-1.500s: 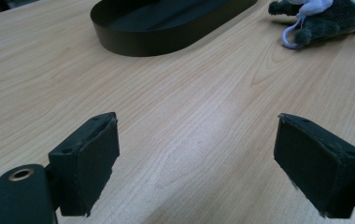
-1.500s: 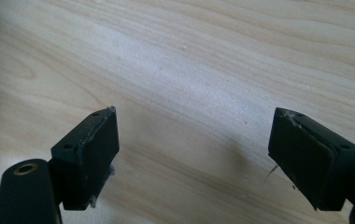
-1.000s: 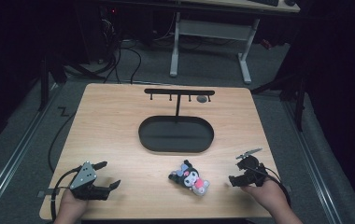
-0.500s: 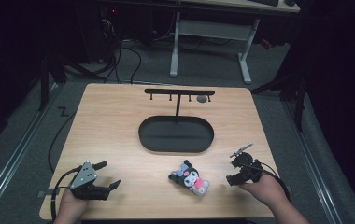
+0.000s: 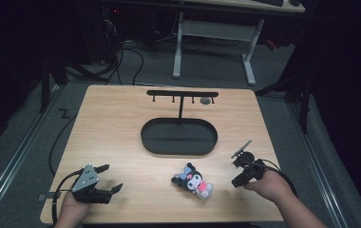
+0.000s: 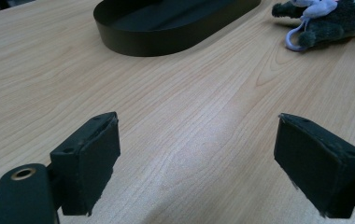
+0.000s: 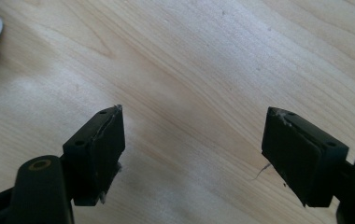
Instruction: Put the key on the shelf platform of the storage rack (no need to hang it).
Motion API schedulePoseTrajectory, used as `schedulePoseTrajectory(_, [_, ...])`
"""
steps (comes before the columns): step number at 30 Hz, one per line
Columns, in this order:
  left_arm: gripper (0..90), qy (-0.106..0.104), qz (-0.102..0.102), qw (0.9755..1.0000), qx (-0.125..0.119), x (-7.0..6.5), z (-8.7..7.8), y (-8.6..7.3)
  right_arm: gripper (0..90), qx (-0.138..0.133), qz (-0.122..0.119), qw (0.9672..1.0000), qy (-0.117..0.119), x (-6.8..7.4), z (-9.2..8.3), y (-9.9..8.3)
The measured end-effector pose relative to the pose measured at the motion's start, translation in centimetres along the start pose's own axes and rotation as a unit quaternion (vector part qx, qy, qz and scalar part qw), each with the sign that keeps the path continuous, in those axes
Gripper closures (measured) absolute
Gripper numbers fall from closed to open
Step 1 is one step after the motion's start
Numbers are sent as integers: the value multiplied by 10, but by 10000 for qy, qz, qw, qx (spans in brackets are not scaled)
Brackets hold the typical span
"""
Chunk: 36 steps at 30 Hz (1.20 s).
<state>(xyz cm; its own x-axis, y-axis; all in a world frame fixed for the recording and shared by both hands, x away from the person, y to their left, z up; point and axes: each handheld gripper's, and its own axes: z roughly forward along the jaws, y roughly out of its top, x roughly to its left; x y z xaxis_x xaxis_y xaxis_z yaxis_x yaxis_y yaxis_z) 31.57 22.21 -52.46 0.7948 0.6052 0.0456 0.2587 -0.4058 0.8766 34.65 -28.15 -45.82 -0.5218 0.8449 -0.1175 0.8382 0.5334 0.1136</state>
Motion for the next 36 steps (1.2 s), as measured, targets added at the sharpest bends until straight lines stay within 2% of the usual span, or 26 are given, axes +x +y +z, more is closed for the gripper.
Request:
schedulePoseTrajectory(3, [151,-9,20,10000,18,0,0,0,185,9,-76,10000,5,1,-4,1])
schedulePoseTrajectory(5, [151,-15,21,10000,15,0,0,0,189,39,56,9999,121,2,-7,0])
schedulePoseTrajectory(7, [151,-12,12,10000,11,0,0,0,169,-2,-82,9998,179,4,-9,0])
schedulePoseTrajectory(12, [152,-13,13,10000,17,0,1,0,135,-104,-252,9994,198,13,-14,4])
schedulePoseTrajectory(14, [152,-29,31,10000,27,0,1,0,80,-155,-291,9992,215,18,-16,6])
schedulePoseTrajectory(18, [152,-40,43,10000,26,0,1,1,7,-221,-342,9984,394,29,-19,12])
schedulePoseTrajectory(24, [152,-43,38,10000,12,0,1,1,6,-387,-462,9969,511,52,-22,19])
schedulePoseTrajectory(25, [153,-43,38,10000,12,0,1,1,6,-387,-462,9969,511,52,-22,19])
schedulePoseTrajectory(26, [153,-44,40,10000,12,0,1,1,6,-396,-515,9964,535,54,-23,20])
schedulePoseTrajectory(27, [152,-45,41,10000,16,0,1,1,6,-456,-665,9949,601,62,-24,22])
schedulePoseTrajectory(29, [152,-45,40,10000,16,0,1,1,6,-461,-679,9946,631,65,-25,23])
schedulePoseTrajectory(30, [153,-45,41,10000,19,0,1,1,6,-474,-712,9939,702,72,-25,25])
schedulePoseTrajectory(36, [153,-51,46,10000,15,0,1,1,24,-499,-823,9919,834,84,-19,29])
